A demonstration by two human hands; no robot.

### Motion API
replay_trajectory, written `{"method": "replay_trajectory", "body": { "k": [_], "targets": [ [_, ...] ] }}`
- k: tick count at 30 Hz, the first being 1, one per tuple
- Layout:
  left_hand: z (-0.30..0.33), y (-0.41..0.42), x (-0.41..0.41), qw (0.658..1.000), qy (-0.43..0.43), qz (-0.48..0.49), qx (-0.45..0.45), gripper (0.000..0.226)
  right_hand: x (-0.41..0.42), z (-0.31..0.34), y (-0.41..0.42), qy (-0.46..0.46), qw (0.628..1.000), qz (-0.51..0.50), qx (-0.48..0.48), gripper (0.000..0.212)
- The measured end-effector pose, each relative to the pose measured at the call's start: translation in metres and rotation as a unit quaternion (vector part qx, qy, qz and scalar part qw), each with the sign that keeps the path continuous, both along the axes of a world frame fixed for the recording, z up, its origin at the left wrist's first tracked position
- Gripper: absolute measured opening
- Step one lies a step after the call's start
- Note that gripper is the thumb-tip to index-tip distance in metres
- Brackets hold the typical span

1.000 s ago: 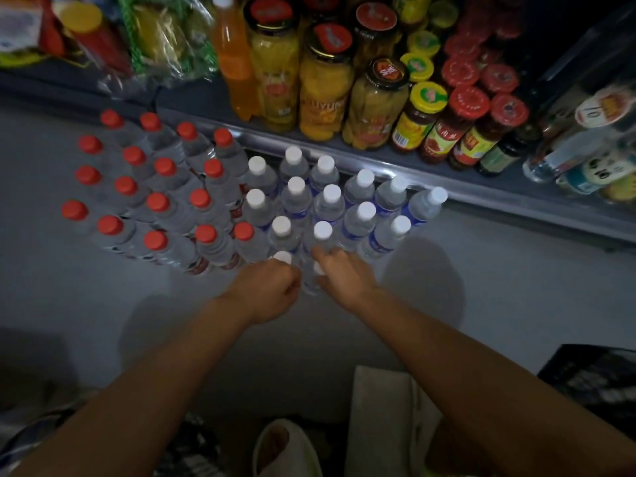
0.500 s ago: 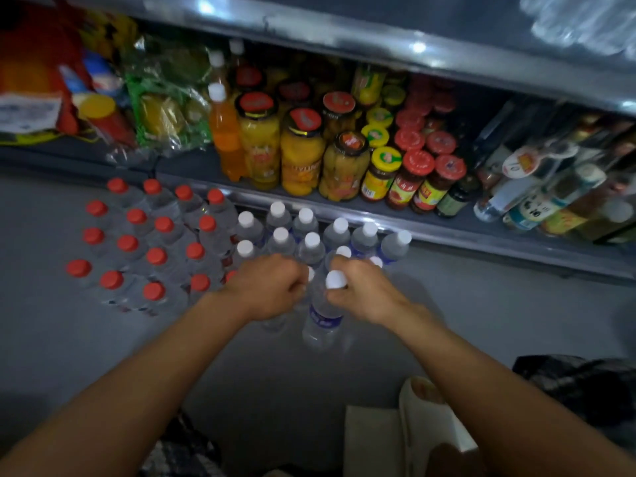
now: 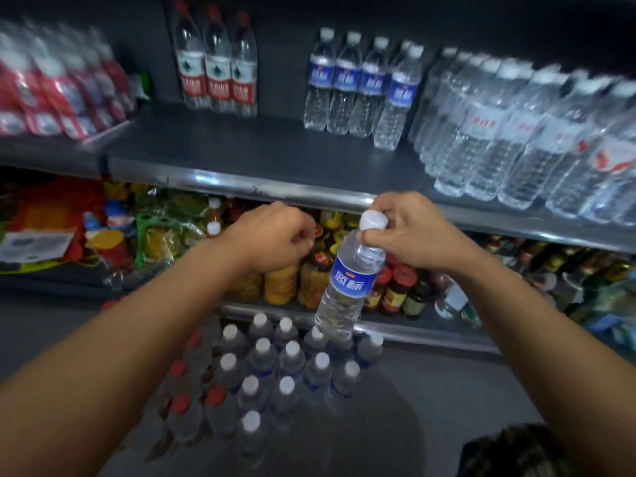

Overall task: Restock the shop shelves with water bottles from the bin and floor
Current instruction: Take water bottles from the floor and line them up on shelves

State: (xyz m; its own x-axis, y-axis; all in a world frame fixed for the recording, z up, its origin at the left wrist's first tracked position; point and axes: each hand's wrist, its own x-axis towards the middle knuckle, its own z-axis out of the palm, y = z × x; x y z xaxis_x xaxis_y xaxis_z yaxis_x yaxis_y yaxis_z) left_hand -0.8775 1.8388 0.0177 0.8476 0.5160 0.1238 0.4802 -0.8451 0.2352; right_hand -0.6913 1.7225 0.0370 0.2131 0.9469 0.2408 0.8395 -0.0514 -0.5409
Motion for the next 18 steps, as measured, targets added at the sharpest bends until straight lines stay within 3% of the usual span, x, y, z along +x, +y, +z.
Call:
{"method": "replay_trajectory", "body": {
  "k": [6,13,18],
  "targets": [
    [0.067,0.027,0.04,0.997,-0.035,0.034,0.052,0.012,0.045,0.063,0.04,0.055,0.993,0.003,0.108,0.02],
    [0.099,0.061,0.089,0.992,-0.079,0.064,0.078,0.015,0.102,0.126,0.098,-0.043,0.977,0.012,0.208,0.015],
    [0.091,0.095,0.12,0.989,-0.07,0.109,0.072,0.013,0.143,0.138,0.156,-0.102,0.972,0.006,0.212,0.017]
  ]
}}
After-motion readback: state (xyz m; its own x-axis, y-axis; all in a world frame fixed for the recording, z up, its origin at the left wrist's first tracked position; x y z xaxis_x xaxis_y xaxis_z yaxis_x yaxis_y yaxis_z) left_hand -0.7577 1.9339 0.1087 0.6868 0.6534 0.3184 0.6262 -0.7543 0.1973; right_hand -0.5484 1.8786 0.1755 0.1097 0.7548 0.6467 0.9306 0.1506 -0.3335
